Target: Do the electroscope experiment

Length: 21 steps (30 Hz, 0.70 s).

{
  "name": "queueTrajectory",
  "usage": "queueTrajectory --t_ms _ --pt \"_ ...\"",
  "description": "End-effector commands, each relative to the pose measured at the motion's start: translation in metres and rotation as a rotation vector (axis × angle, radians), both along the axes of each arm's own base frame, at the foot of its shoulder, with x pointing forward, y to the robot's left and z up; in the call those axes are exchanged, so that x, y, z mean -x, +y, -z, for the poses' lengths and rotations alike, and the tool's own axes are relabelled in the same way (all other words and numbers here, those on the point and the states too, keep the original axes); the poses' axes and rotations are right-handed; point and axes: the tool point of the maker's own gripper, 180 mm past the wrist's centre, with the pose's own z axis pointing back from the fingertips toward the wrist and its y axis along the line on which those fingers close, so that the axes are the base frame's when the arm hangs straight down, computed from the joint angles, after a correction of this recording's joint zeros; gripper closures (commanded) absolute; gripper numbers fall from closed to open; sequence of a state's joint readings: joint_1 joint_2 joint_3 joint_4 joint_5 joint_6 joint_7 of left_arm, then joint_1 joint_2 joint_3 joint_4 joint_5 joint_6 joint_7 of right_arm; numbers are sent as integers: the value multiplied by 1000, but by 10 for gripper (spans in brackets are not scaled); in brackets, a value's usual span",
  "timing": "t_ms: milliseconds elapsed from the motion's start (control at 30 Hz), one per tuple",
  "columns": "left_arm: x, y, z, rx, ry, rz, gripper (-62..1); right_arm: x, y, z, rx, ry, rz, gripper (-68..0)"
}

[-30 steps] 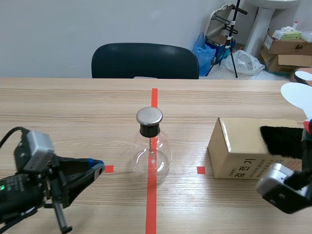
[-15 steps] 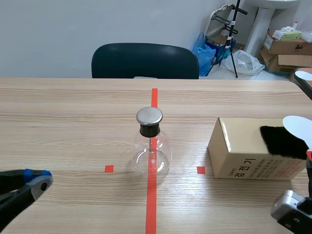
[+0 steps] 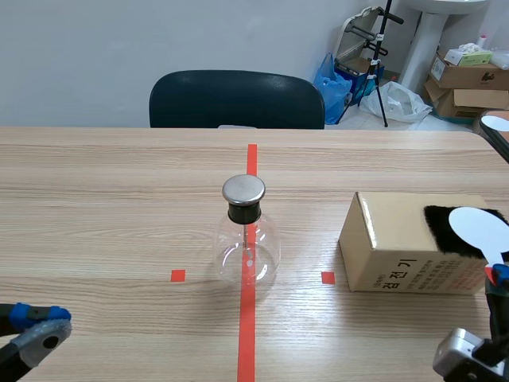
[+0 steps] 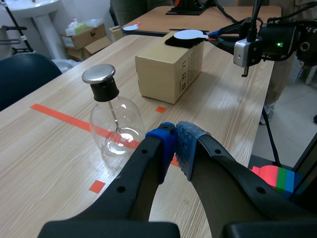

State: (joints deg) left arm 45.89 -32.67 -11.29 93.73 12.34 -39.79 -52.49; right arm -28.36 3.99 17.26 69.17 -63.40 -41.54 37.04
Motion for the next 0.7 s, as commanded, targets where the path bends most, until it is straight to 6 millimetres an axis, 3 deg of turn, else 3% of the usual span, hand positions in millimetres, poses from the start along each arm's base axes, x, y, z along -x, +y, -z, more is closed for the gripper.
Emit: queueTrajectory --t_ms 0,67,133,167,233,433,667 --pt "-1 -1 -6 35 -14 -3 -41 0 -7 -13 46 -58 5 -10" --pt "-1 -1 -8 44 -18 -2 -62 1 -7 -10 48 -49 2 -10" --pt "1 -2 -6 29 -18 8 -176 2 -6 -8 53 -40 -3 -10" --pt "2 -3 -4 16 -19 18 -295 2 -6 -7 53 -36 -3 -10" --pt "4 -4 -2 7 -16 25 -621 3 -6 -4 51 -28 -1 -10" --pt "5 -4 -17 85 -55 32 -623 6 -5 2 53 -10 -6 -10" --pt "5 -4 -17 85 -55 32 -623 7 10 3 57 -4 -97 -10"
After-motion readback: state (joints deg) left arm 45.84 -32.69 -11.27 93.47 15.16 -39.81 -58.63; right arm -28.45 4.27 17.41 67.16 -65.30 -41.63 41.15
